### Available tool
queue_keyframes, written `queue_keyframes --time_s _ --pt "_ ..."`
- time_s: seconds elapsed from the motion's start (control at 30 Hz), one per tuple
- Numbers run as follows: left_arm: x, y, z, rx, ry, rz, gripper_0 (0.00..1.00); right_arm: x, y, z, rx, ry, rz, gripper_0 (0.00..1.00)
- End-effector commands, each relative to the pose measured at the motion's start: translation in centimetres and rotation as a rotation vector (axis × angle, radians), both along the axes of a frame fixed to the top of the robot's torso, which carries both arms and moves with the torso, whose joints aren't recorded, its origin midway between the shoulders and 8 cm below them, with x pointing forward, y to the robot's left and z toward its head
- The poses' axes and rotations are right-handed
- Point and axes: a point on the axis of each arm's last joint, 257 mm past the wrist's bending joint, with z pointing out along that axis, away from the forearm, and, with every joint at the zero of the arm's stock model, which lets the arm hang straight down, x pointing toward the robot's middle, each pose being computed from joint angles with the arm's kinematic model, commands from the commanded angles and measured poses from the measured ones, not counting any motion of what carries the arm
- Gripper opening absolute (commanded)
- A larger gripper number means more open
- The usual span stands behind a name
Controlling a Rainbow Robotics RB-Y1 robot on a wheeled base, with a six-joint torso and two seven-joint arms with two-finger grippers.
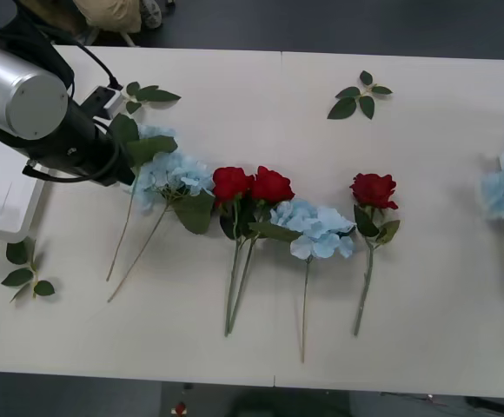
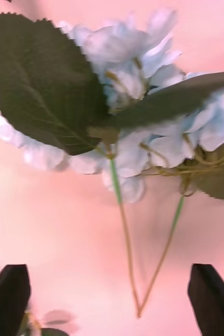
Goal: Put the red flowers into the right box and the blue flowers into the left box
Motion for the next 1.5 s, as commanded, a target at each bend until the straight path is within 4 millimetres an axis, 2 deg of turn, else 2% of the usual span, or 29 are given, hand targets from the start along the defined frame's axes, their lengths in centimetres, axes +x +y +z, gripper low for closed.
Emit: queue_keyframes --time_s 0.03,0.1,0.17,0.3,0.37,0.47,0.7,0.73,0.77,0.8,0.83,0.87,0.9,0.93,1.13,1.23,1.33,1.4,1.5 --pt "1.9 2.1 1.3 0.066 -0.05 0.001 1.0 1.2 -1.8 1.5 -0.05 -0.019 0.068 0.0" --pt "2.8 2.9 0.3 0.071 -0.052 0.01 1.0 2.1 -0.9 1.4 -0.024 -0.016 0.101 0.0" --pt "3.8 3.2 -0.9 0.053 -0.055 0.004 1.0 3.0 0.8 1.1 0.003 -0.013 0.146 0.0" --pt "5.3 2.3 -3.9 0.038 -0.068 -0.032 1.0 4.6 4.2 1.1 0.089 -0.069 0.186 0.0" --pt "6.1 1.3 -5.6 0.035 -0.08 -0.047 1.0 4.8 4.2 1.3 0.088 -0.081 0.189 0.0" --pt "6.5 -0.2 -7.1 0.049 -0.087 -0.082 1.0 4.8 3.3 1.5 0.052 -0.077 0.188 0.0" --pt "5.3 -3.1 -10.2 0.149 -0.058 -0.194 1.0 2.8 -2.3 -0.4 -0.087 -0.002 0.125 0.0" --pt "5.2 -3.1 -10.4 0.153 -0.057 -0.198 0.96 2.7 -2.4 -0.5 -0.088 -0.001 0.123 0.0" --pt "5.2 -3.1 -10.6 0.159 -0.057 -0.199 0.64 2.8 -2.8 -0.5 -0.094 -0.007 0.118 0.09" --pt "5.3 -2.9 -10.6 0.166 -0.058 -0.197 0.33 3.0 -3.1 -0.5 -0.098 -0.018 0.114 0.43" --pt "5.3 -2.7 -10.7 0.168 -0.056 -0.194 0.12 3.1 -3.4 -0.4 -0.103 -0.027 0.111 0.62" --pt "5.3 -2.7 -10.9 0.167 -0.055 -0.192 0.0 3.3 -3.5 -0.3 -0.102 -0.04 0.108 0.81" --pt "5.2 -2.5 -11.1 0.168 -0.05 -0.188 0.0 3.5 -3.6 -0.3 -0.1 -0.05 0.107 0.97" --pt "5.3 -2.2 -11.2 0.169 -0.048 -0.181 0.0 3.6 -3.5 -0.3 -0.109 -0.055 0.122 1.0" --pt "5.8 -0.8 -12.8 0.149 -0.047 -0.151 0.0 3.3 -4.7 -0.9 -0.171 -0.048 0.19 1.0" --pt "6.1 -0.8 -12.9 0.145 -0.055 -0.149 0.0 2.9 -5.7 -1.2 -0.193 -0.04 0.205 1.0" --pt "6.1 -0.8 -12.8 0.145 -0.057 -0.149 0.0 2.7 -5.7 -1.4 -0.222 -0.032 0.263 1.0" --pt "6.6 -0.8 -11.8 0.143 -0.078 -0.152 0.0 2.7 -4.9 -1.7 -0.217 -0.037 0.309 1.0" --pt "7.4 0.1 -8.8 0.181 -0.125 -0.155 0.0 3.0 -3.1 -1.9 -0.24 -0.031 0.406 1.0"
